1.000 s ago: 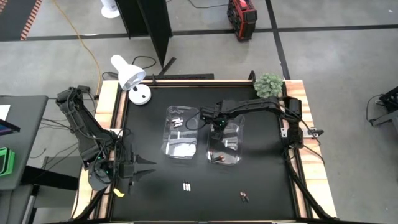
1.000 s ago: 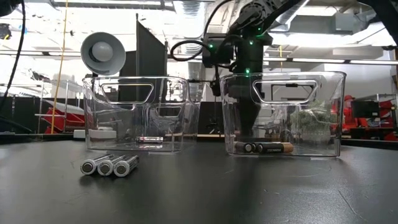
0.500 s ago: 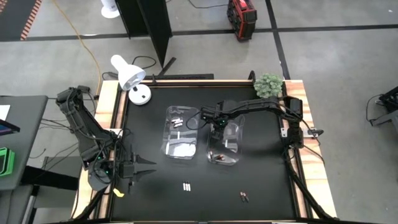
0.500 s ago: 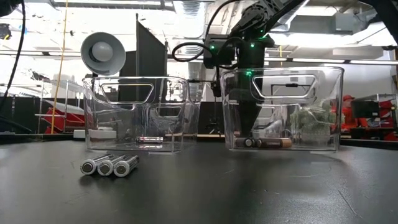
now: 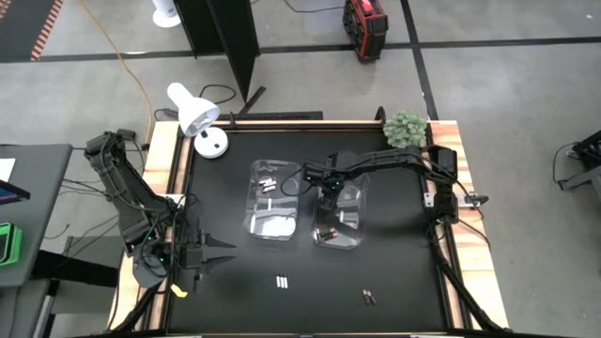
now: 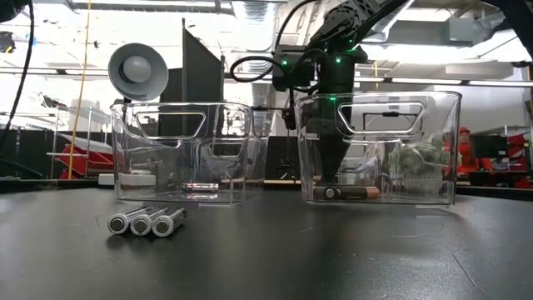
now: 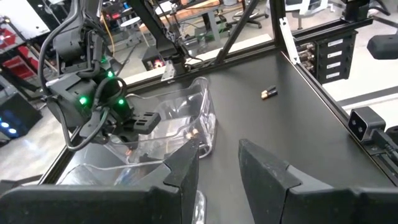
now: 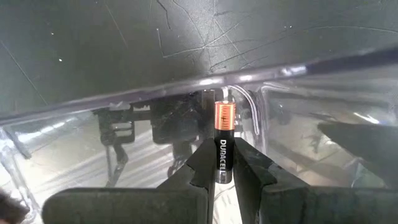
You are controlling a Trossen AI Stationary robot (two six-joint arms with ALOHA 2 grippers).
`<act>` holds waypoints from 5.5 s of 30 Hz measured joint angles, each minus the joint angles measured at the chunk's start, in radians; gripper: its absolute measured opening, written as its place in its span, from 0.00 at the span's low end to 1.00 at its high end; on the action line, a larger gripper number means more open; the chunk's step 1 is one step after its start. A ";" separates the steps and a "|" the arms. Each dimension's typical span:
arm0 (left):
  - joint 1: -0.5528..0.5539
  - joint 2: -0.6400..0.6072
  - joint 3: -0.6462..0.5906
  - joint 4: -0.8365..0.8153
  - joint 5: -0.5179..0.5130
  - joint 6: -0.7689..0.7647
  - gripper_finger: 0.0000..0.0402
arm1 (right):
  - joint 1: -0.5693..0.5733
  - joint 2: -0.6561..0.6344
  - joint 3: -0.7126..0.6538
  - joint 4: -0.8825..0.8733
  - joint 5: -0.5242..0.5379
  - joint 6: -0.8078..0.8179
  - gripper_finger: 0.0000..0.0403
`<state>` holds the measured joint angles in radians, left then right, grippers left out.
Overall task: Sort batteries
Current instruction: Put the black battery into the right transparent bin
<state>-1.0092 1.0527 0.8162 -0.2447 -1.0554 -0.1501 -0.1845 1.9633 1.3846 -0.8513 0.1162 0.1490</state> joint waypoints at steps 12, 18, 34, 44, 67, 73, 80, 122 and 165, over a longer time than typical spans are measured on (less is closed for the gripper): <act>0.000 0.000 0.000 0.000 0.000 0.000 0.27 | 0.001 0.001 0.000 0.000 0.003 0.015 0.36; 0.000 0.000 0.000 -0.001 0.000 0.000 0.27 | 0.016 0.005 0.012 -0.019 0.043 0.017 0.39; 0.000 0.000 0.000 -0.002 0.000 0.000 0.27 | 0.095 0.006 0.144 -0.225 0.133 0.037 0.39; 0.000 0.000 0.000 -0.006 0.000 -0.001 0.27 | 0.236 -0.114 0.175 -0.248 0.234 0.176 0.39; 0.000 0.000 0.000 -0.003 0.002 -0.022 0.27 | 1.027 -0.057 0.175 -0.355 0.166 1.256 0.37; 0.000 0.000 0.000 0.000 0.001 -0.023 0.27 | 1.080 0.050 0.175 -0.320 0.117 1.375 0.38; 0.000 0.000 0.000 -0.004 0.001 -0.023 0.27 | 1.072 0.105 0.171 -0.302 0.071 1.400 0.39; 0.000 0.000 0.000 -0.010 0.001 -0.023 0.27 | 1.007 0.078 0.004 -0.053 -0.020 1.317 0.28; 0.000 0.000 0.000 -0.010 0.001 -0.023 0.27 | 1.005 0.075 0.079 -0.189 -0.016 1.290 0.04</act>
<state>-1.0089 1.0527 0.8162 -0.2549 -1.0546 -0.1726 0.8204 2.0380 1.4634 -1.0405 0.0998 1.4387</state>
